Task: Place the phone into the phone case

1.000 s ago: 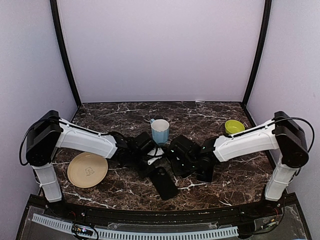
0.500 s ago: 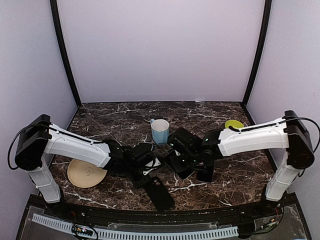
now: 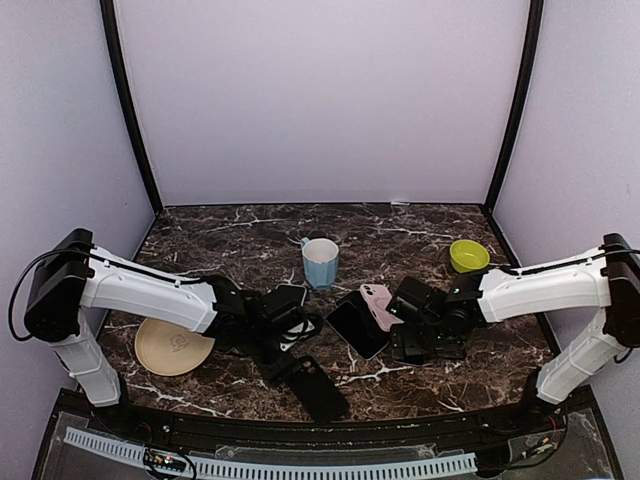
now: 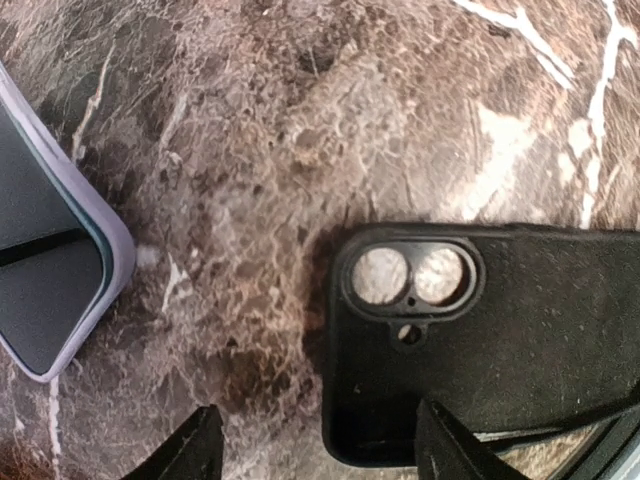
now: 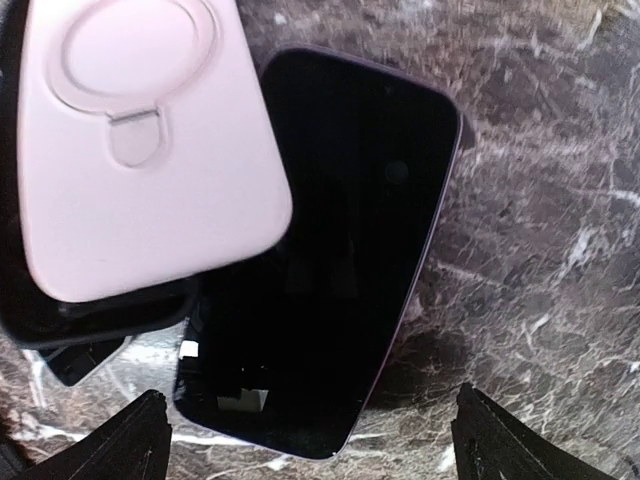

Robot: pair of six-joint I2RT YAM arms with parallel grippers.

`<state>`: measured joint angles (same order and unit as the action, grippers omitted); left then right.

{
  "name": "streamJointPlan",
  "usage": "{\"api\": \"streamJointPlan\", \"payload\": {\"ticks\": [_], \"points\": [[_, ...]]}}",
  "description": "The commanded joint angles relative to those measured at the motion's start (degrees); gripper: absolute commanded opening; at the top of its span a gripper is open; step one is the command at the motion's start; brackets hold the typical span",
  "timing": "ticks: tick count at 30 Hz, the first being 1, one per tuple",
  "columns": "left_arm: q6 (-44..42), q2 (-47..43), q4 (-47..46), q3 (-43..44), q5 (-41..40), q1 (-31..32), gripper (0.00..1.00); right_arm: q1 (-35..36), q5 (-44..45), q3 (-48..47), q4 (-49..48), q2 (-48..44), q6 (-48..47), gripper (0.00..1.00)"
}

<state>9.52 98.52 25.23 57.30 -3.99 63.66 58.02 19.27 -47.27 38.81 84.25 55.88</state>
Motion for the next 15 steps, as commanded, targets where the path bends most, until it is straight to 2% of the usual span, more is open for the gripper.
{"api": "streamJointPlan", "payload": {"ticks": [1,11,15], "points": [[1.8,-4.9,3.4,1.0,1.0,0.4,0.71,-0.8,-1.5,-1.5,-5.1,3.2,1.3,0.98],[2.9,-8.0,4.2,-0.8,0.4,0.4,0.72,-5.5,-1.1,0.7,-8.6,8.9,-0.7,0.96],[3.0,-8.4,4.5,-1.3,-0.1,0.4,0.72,-8.1,0.5,2.0,-3.5,8.7,-2.2,0.94]]}}
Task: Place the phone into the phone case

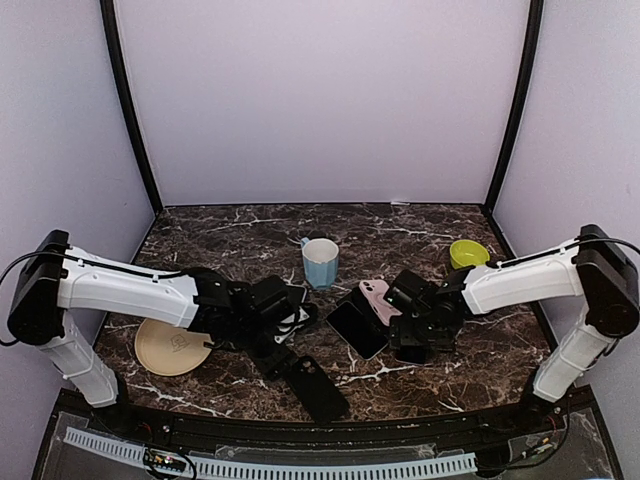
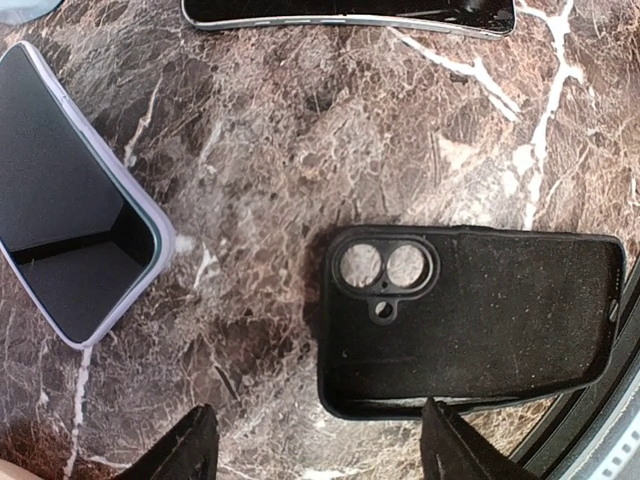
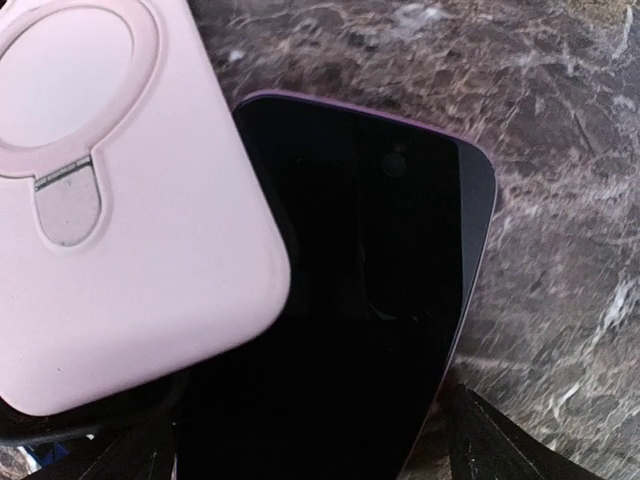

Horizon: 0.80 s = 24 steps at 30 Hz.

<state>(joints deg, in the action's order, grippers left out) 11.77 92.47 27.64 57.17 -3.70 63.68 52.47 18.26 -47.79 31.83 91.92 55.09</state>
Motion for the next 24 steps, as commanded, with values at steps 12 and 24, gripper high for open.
{"api": "streamJointPlan", "payload": {"ticks": [12,24], "points": [[0.6,-4.6,1.6,-3.0,-0.8,0.4,0.72,-14.3,-10.3,6.7,-0.2,-1.9,-15.6,0.98],[2.7,-7.8,3.3,-6.2,-0.2,0.4,0.69,-14.4,-10.6,4.5,2.0,2.0,-17.5,0.52]]}}
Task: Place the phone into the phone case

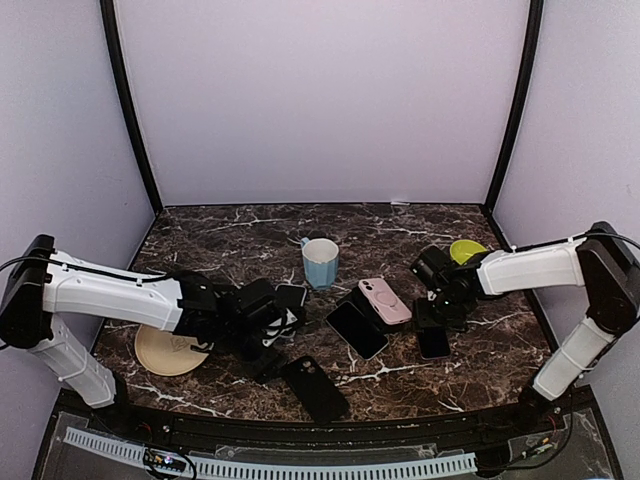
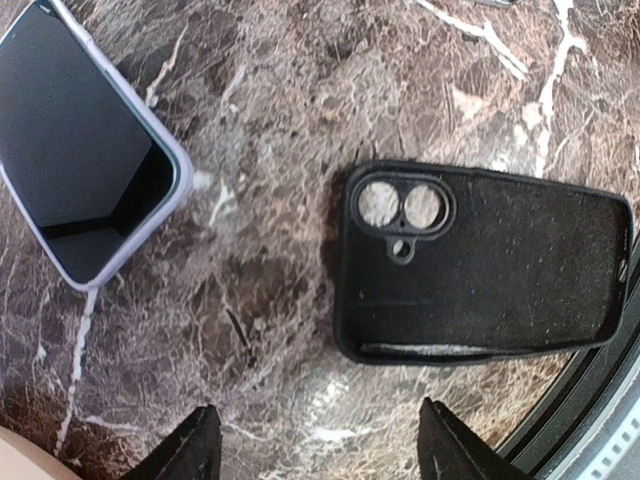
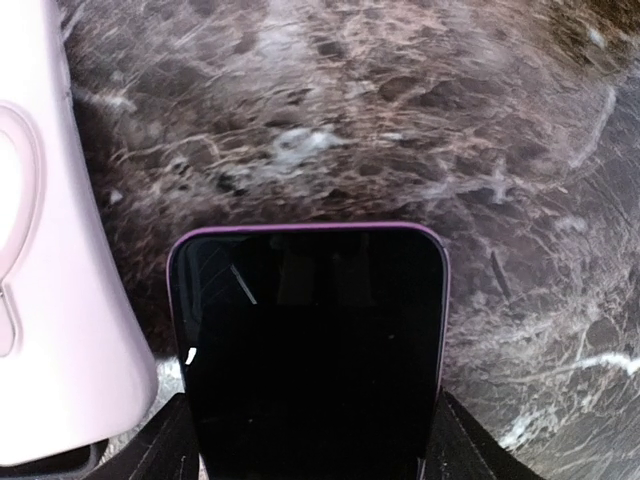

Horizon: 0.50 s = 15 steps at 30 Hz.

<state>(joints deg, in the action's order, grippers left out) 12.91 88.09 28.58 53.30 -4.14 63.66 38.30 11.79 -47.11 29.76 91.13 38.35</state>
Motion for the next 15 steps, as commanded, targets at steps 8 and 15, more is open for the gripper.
{"api": "streamJointPlan", "payload": {"ticks": [8,15], "points": [[6.2,-5.2,1.9,-7.7,0.6,0.7,0.68,2.4,-0.5,-1.3,9.5,-6.9,-2.0,0.38],[9.6,-4.5,0.2,-7.9,1.0,0.7,0.68,21.8,8.6,-8.9,10.6,-14.9,6.1,0.29]]}}
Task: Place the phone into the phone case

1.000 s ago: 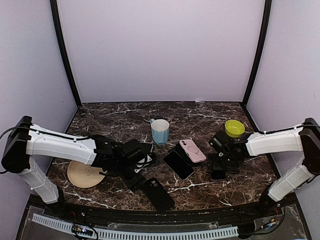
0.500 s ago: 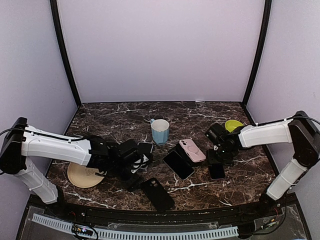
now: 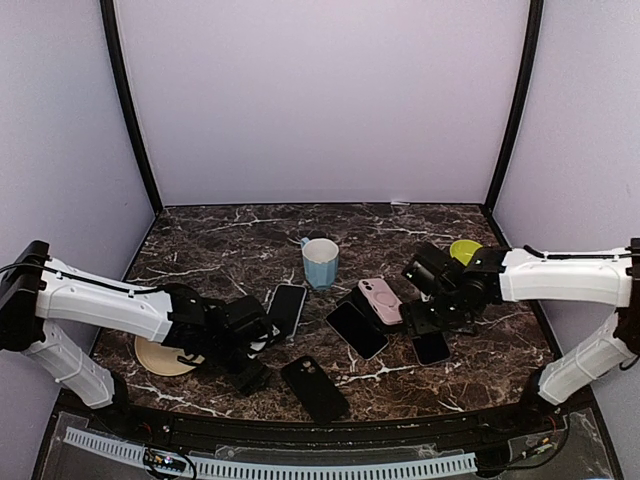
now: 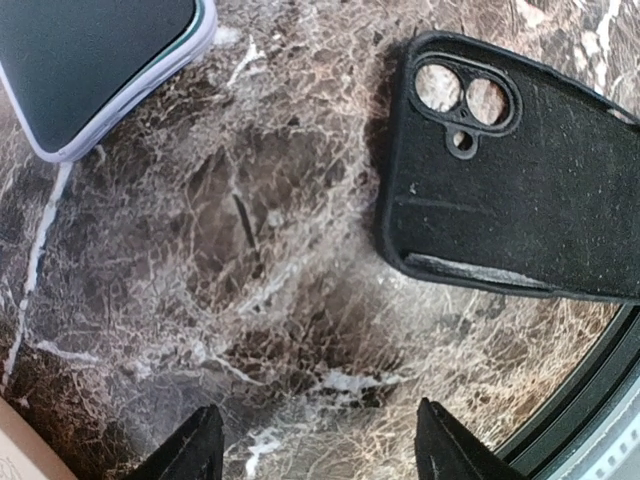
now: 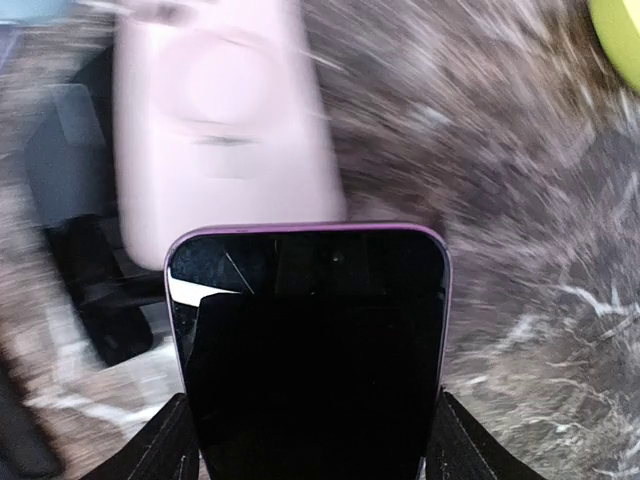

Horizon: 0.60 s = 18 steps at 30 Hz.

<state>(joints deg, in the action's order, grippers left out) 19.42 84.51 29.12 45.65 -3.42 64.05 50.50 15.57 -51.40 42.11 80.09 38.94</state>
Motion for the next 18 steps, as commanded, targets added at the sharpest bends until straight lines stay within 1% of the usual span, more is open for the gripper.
{"api": "streamJointPlan", "payload": {"ticks": [1,3,4,7,9,11,13,18], "points": [[3.4,-0.8,-0.6,-0.3,0.1,0.3,0.68,13.3,4.3,-4.5,-5.5,-3.4,7.1,0.28],[4.3,-0.9,-0.6,-0.2,-1.0,0.2,0.68,20.2,3.8,-5.6,-12.9,0.4,8.9,0.27],[5.0,-1.0,-0.1,-0.2,-2.1,0.2,0.68,24.2,4.1,-7.5,-15.3,3.9,8.2,0.27],[6.6,-1.5,1.2,0.0,-4.1,-0.3,0.69,30.0,7.3,-18.3,-14.5,15.3,5.8,0.27],[7.6,-2.3,1.6,-0.4,-5.1,-0.9,0.70,31.6,5.2,-23.9,-14.7,21.2,4.4,0.27],[8.5,-3.3,1.9,-0.8,-5.6,-1.4,0.70,32.2,4.4,-27.2,-13.2,25.0,5.0,0.24],[8.9,-4.2,1.7,-1.4,-5.4,-1.8,0.70,32.2,4.5,-27.8,-12.1,26.3,6.3,0.23],[8.7,-4.3,1.0,-1.6,-5.2,-2.0,0.70,32.3,5.0,-25.1,-11.5,25.7,8.3,0.22]]}}
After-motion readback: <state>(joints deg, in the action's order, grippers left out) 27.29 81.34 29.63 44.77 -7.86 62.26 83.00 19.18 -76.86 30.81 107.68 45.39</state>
